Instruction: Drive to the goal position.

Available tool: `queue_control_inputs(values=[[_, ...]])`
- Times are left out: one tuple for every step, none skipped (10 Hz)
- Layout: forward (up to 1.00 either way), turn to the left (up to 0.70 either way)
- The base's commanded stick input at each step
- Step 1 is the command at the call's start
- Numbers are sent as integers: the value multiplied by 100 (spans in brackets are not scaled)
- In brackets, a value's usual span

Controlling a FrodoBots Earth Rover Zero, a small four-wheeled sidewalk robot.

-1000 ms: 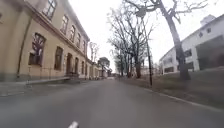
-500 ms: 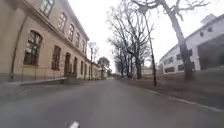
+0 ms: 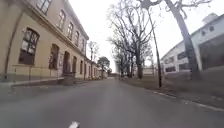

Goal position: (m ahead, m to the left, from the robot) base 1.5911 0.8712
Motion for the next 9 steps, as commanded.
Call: queue_control_inputs(values=[[100,0],[100,0],[100,0],[100,0],[100,0],[100,0],[100,0],[100,0],[100,0]])
